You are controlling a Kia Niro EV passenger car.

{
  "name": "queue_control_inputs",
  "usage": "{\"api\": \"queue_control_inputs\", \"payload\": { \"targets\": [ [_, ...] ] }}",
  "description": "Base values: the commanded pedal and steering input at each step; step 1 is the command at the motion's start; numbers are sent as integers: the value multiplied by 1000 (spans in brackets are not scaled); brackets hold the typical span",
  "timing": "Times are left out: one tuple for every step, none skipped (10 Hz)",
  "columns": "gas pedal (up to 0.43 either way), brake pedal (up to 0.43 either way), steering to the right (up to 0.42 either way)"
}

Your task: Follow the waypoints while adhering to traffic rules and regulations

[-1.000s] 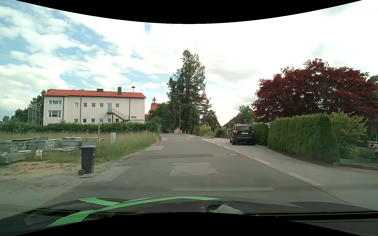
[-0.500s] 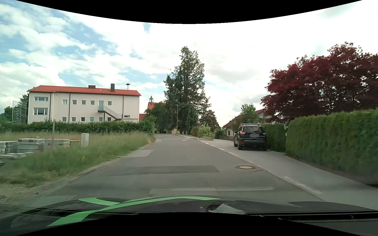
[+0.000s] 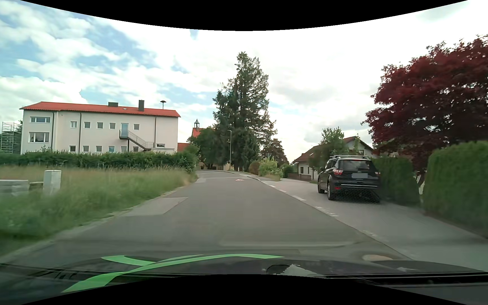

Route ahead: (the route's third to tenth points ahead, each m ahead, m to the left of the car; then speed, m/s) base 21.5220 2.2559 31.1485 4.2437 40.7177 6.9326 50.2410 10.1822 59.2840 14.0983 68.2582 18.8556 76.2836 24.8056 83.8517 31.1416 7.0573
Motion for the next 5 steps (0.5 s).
{"api": "queue_control_inputs", "payload": {
  "targets": [
    [157,0,-20],
    [150,0,-20],
    [150,0,-20],
    [157,0,-21],
    [157,0,-21]
  ]
}}
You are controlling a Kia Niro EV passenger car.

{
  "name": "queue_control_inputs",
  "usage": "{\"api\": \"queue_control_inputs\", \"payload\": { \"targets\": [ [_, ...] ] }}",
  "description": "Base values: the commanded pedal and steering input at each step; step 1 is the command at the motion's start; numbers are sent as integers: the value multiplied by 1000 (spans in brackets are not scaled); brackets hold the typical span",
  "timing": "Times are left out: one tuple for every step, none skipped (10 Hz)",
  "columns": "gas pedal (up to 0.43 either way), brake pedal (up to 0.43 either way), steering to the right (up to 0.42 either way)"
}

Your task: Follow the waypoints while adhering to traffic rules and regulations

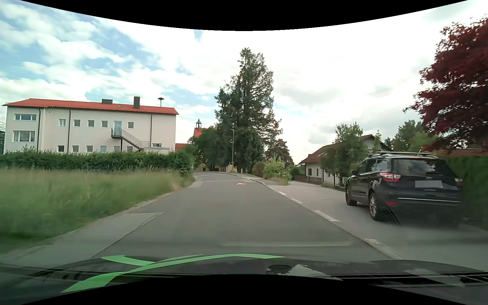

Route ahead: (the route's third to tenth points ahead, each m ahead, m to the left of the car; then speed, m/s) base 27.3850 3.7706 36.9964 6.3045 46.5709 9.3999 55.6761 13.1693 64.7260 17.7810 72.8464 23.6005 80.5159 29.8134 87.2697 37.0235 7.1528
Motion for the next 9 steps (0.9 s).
{"api": "queue_control_inputs", "payload": {
  "targets": [
    [157,0,-22],
    [157,0,-21],
    [157,0,-22],
    [157,0,-21],
    [157,0,-22],
    [157,0,-22],
    [157,0,-22],
    [157,0,-22],
    [157,0,-22]
  ]
}}
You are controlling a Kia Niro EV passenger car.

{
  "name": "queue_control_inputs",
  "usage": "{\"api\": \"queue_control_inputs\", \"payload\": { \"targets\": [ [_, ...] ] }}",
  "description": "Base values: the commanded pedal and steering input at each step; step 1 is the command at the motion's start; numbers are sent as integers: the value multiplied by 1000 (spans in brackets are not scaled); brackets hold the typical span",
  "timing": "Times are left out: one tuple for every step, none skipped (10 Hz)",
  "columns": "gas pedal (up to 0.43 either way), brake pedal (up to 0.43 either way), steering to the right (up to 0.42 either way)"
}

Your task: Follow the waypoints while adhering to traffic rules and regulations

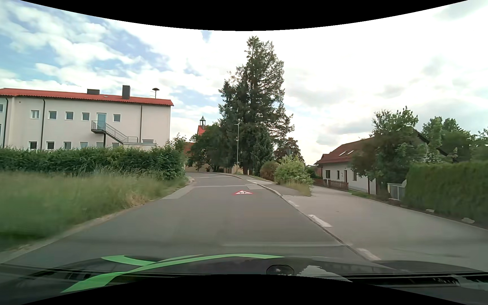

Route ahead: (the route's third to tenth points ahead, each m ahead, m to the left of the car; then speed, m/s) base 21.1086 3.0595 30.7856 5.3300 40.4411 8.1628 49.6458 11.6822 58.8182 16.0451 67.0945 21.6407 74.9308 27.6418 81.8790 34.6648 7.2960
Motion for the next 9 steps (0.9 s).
{"api": "queue_control_inputs", "payload": {
  "targets": [
    [157,0,-24],
    [157,0,-29],
    [150,0,-35],
    [130,0,-39],
    [118,0,-39],
    [110,0,-39],
    [98,0,-38],
    [79,0,-37],
    [59,0,-37]
  ]
}}
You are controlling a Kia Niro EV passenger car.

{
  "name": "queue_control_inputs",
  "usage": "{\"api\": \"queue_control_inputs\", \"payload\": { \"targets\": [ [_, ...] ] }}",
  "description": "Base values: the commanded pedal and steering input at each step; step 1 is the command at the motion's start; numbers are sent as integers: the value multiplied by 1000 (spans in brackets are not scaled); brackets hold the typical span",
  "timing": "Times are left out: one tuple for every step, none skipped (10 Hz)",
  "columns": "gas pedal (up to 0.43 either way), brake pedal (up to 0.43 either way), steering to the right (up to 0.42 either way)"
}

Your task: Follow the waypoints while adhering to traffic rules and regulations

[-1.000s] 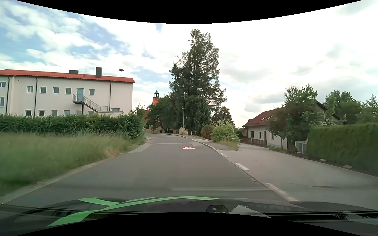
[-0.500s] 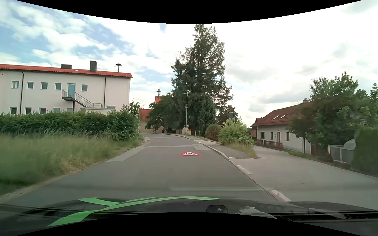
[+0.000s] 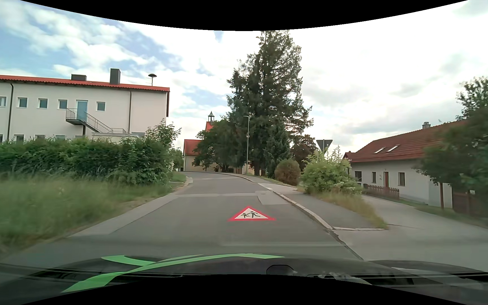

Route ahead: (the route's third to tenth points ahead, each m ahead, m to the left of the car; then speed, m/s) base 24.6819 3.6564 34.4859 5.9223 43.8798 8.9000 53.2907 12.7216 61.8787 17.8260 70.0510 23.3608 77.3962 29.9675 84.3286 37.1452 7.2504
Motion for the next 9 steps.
{"api": "queue_control_inputs", "payload": {
  "targets": [
    [39,0,-39],
    [28,0,-39],
    [28,0,-39],
    [28,0,-39],
    [39,0,-39],
    [67,0,-38],
    [87,0,-38],
    [98,0,-38],
    [110,0,-37]
  ]
}}
